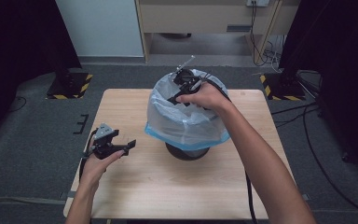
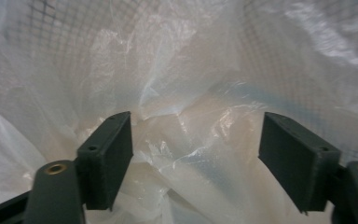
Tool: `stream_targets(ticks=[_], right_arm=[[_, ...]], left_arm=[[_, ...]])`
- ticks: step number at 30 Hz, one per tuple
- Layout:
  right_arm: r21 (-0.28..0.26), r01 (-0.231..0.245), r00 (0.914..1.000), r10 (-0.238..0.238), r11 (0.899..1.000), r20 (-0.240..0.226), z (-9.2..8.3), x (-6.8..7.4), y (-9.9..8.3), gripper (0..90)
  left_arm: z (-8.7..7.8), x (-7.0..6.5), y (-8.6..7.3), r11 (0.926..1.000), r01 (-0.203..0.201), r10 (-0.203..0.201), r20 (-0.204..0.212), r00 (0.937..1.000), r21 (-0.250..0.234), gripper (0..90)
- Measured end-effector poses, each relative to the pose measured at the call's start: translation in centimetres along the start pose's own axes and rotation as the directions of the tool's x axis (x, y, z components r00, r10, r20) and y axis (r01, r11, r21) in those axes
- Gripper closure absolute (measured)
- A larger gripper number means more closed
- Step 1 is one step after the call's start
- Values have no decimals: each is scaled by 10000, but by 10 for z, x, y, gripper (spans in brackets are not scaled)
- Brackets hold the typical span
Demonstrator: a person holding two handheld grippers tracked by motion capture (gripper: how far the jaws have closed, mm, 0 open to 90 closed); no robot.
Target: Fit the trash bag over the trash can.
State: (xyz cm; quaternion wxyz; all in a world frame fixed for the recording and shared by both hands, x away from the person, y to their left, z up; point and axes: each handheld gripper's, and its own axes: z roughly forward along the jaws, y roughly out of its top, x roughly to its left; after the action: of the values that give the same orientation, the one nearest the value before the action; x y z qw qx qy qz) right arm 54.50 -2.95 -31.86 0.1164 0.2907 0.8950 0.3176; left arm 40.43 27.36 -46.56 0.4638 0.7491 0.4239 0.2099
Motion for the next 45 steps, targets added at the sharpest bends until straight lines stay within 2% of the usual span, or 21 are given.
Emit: stream_targets(ticks=[7,12,16,20,26,32,37,40,45], right_arm=[[614,109,9999,-111,9981,38,14,1,-2,142],[1115,157,9999,-162,9936,31,23,2,-4,87],[1477,75,9999,-96,9890,134,27,2,-6,83],[1817,136,9999,-144,9833,29,30,3,-8,83],[2440,-199,9997,231,9696,-102,32,4,-11,71],[2422,-412,9991,426,9693,-8,30,4,-9,84],[2046,-577,9983,539,9771,238,21,2,-5,95],[1628,-683,9976,650,9843,253,10,2,-2,96],[1267,-864,9958,818,9882,414,-4,2,0,98]], left_arm=[[-3,5,-1,10000,34,-34,-99,9999,37,77],[-5,8,0,9994,268,-268,-3,9996,-217,80],[-6,9,-1,9994,270,-271,-73,9996,-201,80],[-6,9,-2,9997,237,-238,-94,9997,-80,79],[-5,8,-1,9997,227,-227,-92,9997,-74,79],[-4,8,-1,9996,283,-283,-68,9996,-70,78],[0,7,-1,9998,198,-198,-42,9998,54,78],[3,6,0,9998,141,-141,-49,9999,115,77],[7,3,1,9998,48,-47,-11,10000,214,77]])
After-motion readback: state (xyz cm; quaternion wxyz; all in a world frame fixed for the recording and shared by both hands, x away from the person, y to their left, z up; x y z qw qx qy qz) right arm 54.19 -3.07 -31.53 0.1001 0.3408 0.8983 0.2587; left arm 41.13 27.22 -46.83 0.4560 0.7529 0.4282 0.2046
